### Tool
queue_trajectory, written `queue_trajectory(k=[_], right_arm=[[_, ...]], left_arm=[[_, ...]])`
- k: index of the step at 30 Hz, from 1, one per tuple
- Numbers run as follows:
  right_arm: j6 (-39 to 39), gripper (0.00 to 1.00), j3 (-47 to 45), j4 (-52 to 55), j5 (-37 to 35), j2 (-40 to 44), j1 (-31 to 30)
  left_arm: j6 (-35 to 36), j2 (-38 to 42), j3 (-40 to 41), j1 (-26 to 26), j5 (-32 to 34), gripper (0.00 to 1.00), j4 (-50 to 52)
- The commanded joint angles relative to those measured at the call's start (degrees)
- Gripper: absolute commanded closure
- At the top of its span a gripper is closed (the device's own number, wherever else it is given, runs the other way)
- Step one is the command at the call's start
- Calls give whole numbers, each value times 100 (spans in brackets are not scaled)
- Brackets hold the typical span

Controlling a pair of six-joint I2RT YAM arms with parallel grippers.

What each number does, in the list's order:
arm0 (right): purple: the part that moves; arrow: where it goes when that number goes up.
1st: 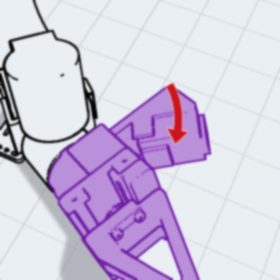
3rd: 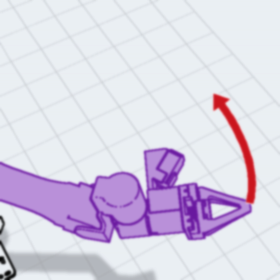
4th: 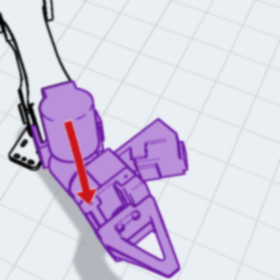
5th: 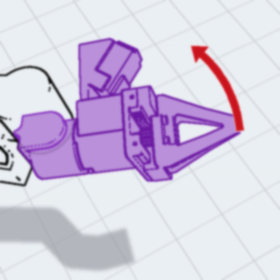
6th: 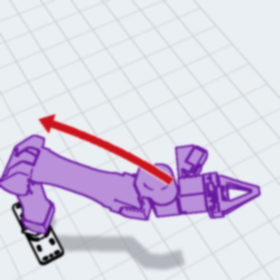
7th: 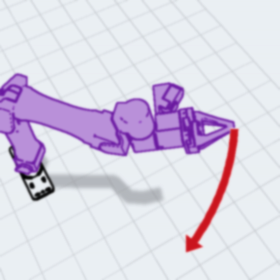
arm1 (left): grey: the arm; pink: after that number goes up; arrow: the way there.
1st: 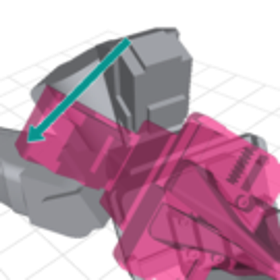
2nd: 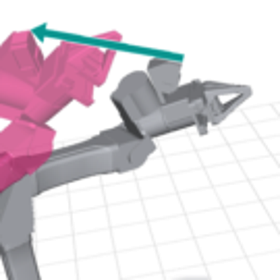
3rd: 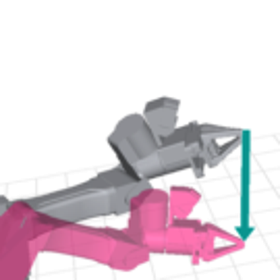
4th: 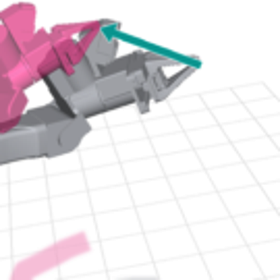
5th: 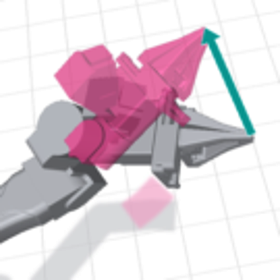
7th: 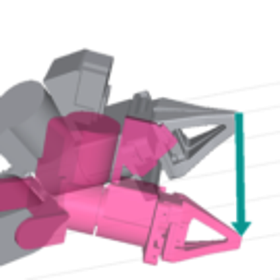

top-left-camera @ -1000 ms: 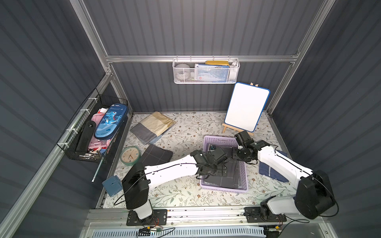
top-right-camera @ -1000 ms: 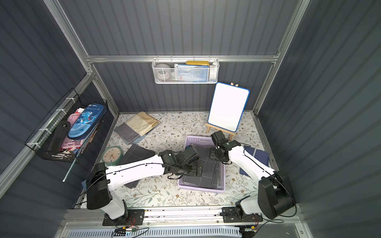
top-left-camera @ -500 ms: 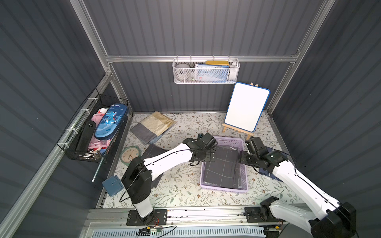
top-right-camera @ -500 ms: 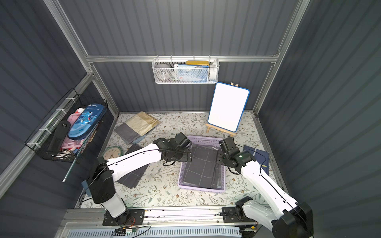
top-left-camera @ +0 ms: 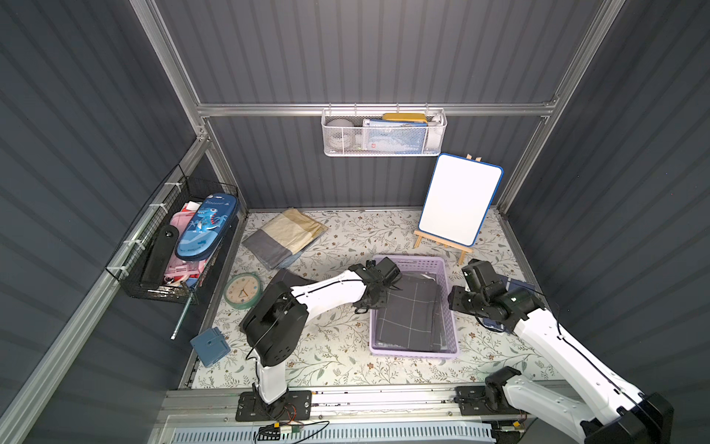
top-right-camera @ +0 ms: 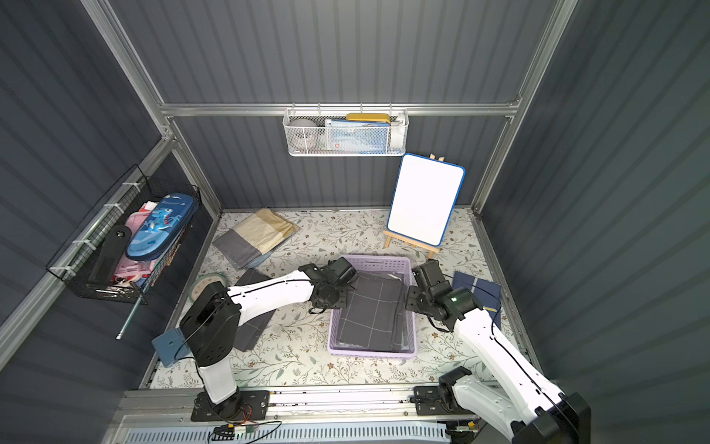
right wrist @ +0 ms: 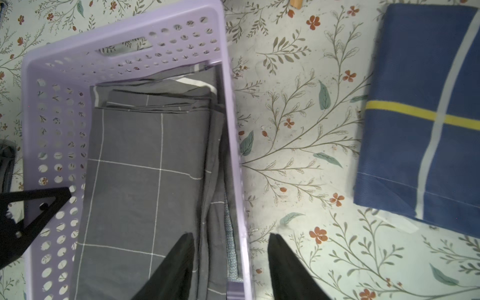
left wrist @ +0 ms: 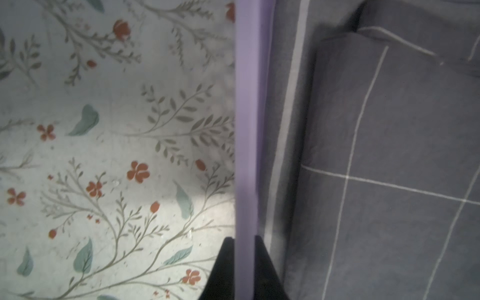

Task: Put the folded pillowcase in the basket
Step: Move the basket to the center of the board.

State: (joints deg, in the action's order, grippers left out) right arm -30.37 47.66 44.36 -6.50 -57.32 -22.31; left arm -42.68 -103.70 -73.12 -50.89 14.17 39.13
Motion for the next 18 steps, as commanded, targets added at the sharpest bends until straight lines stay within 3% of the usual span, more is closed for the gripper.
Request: queue_trajectory(k=[1, 9, 13, 18], right_arm=[[76, 51, 4, -18, 112, -92, 18], [57, 53, 99, -136, 371, -344, 22], [64, 53, 86, -242, 333, -441, 21], [127, 54, 77, -391, 284, -590, 16]], left_arm=[[-255, 573, 315, 137, 314, 88, 498], [478, 1020, 583, 1222, 232, 90, 326], [963, 403, 254, 1694, 157, 92, 75], [1463, -819, -713, 2014, 199, 95, -63]])
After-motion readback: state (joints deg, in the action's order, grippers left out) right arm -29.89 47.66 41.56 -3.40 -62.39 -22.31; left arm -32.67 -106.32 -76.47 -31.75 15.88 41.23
